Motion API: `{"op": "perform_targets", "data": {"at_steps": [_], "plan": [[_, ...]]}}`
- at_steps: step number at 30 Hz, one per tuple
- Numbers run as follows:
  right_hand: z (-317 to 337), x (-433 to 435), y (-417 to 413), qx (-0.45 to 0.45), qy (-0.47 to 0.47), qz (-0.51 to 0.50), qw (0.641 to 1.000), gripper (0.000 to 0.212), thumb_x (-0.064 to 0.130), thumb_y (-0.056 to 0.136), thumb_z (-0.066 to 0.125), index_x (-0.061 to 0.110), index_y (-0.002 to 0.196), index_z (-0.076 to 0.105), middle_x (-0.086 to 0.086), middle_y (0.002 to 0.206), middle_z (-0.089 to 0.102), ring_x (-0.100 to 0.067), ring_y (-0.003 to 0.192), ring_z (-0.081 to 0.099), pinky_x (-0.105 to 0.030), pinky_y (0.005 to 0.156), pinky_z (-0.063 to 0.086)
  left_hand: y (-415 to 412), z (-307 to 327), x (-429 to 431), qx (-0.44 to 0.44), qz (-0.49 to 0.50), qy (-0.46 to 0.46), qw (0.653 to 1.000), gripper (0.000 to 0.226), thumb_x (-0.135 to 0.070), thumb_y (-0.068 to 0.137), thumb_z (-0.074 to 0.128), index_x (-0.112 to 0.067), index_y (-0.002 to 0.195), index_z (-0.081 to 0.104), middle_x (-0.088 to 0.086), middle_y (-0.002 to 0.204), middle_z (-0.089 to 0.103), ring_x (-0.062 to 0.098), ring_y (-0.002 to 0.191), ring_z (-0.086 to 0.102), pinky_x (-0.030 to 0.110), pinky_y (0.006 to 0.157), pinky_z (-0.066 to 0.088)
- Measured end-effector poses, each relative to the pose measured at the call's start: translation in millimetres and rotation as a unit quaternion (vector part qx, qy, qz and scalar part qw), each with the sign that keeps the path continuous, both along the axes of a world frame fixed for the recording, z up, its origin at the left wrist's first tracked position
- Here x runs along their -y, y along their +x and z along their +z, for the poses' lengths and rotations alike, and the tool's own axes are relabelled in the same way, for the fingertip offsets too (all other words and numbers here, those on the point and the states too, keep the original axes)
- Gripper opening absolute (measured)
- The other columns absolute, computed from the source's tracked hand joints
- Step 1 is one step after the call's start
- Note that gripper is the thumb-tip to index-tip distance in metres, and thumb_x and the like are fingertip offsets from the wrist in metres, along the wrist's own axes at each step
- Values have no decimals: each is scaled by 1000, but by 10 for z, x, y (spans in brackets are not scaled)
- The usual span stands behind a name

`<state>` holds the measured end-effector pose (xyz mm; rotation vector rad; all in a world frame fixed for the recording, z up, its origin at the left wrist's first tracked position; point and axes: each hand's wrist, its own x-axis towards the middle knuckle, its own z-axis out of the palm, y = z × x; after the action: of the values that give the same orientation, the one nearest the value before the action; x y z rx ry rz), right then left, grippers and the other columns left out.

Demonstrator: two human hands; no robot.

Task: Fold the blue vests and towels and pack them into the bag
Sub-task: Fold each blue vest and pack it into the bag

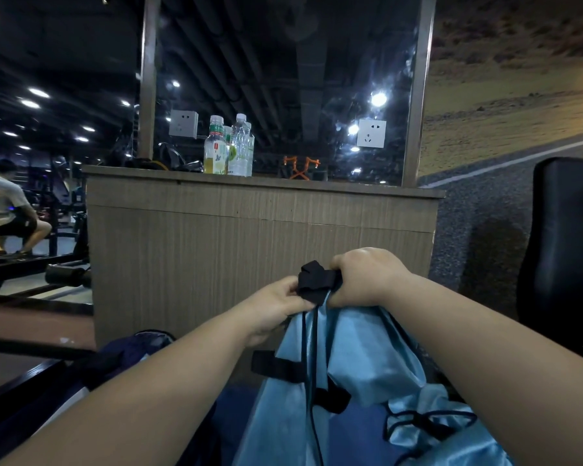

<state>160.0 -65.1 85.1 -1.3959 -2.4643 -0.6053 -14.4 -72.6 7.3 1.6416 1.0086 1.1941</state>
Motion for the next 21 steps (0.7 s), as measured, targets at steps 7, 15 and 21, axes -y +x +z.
{"op": "perform_targets", "data": {"at_steps": [7,15,21], "plan": [[-39,12,-46,-23,-15,-30,999,36,49,71,67,25,97,61,7,84,60,-17,85,59,-31,71,51,61,-28,-34,-89,57,77,991,65,-34,50,89,-26,108,61,-6,103,70,13,101,66,28,90,52],[-13,33,-92,-48,-76,-29,996,31,49,67,69,31,89,58,10,83,60,-11,79,56,-27,61,44,179,32,13,-132,164,150,966,48,-19,60,92,-34,87,55,-12,91,64,6,88,61,17,74,48],[-37,35,-50,-62,-91,-21,994,41,63,72,60,30,97,63,10,86,63,-14,86,60,-29,70,48,140,45,4,-175,198,177,948,35,-6,75,74,-30,73,48,-12,72,55,7,69,54,14,56,40]]}}
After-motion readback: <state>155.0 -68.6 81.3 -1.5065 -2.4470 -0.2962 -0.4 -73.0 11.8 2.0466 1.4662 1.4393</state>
